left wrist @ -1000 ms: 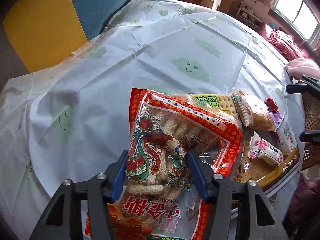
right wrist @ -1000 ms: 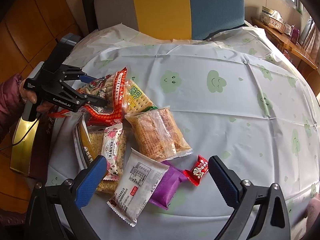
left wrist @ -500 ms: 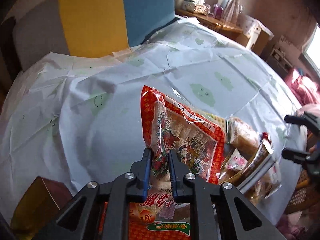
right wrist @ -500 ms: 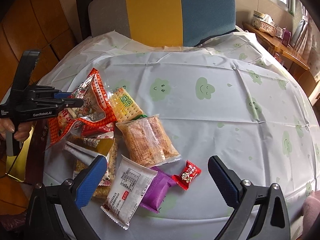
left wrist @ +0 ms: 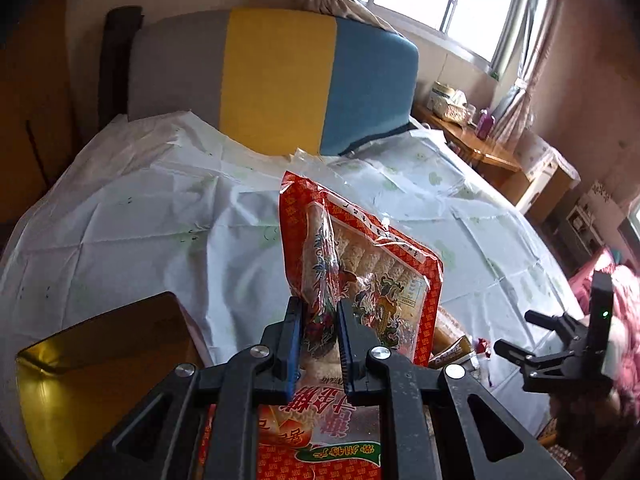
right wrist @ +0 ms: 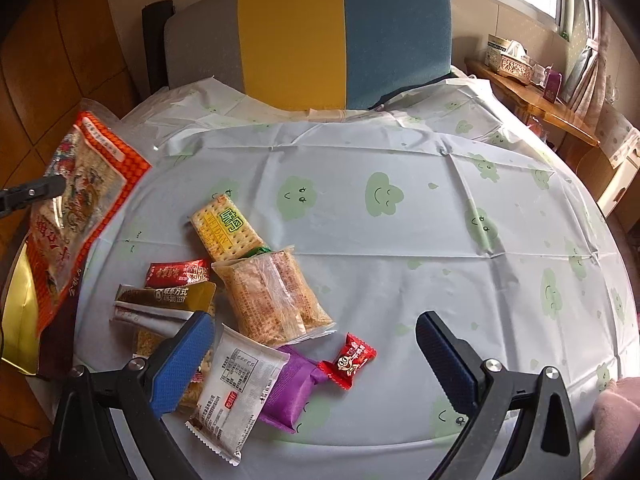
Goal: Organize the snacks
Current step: 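Carry the red-orange bag into the gold box and open the left tool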
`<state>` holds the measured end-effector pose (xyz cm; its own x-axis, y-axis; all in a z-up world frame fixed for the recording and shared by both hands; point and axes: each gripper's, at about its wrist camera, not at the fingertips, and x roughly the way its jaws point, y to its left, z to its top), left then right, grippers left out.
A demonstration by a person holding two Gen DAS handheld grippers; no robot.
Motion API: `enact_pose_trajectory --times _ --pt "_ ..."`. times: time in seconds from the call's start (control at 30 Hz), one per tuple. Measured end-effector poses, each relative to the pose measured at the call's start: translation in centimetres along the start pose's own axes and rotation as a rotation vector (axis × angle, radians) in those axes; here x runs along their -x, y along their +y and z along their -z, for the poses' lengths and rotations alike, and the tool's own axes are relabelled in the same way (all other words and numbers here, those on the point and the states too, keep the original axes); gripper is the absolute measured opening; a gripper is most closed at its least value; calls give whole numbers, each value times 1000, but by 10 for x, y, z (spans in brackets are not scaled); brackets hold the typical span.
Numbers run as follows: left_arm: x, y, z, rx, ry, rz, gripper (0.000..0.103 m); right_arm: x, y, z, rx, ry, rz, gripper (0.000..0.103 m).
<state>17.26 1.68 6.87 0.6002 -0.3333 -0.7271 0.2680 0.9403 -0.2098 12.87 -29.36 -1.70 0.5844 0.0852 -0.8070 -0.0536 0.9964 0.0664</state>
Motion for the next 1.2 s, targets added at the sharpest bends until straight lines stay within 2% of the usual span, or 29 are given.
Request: enact_pose_trajectory --times 0.13,0.37,0.6,0.67,0.73,0.87,1.2 --pt "43 29 7 134 -43 -60 17 4 -1 1 -8 -15 11 102" --pt "82 104 53 413 -59 -248 17 10 2 3 -2 -40 13 102" --pt "50 149 88 553 18 -389 17 8 5 4 8 -34 30 102" --pt "38 160 92 565 23 -427 16 8 5 5 8 -32 37 102" --pt "29 172 93 594 25 -480 12 7 4 5 7 -29 42 102" --pt "25 182 96 569 50 -565 12 5 4 5 4 -23 49 102" --pt "32 135 120 401 32 -524 12 3 9 5 22 -16 28 102"
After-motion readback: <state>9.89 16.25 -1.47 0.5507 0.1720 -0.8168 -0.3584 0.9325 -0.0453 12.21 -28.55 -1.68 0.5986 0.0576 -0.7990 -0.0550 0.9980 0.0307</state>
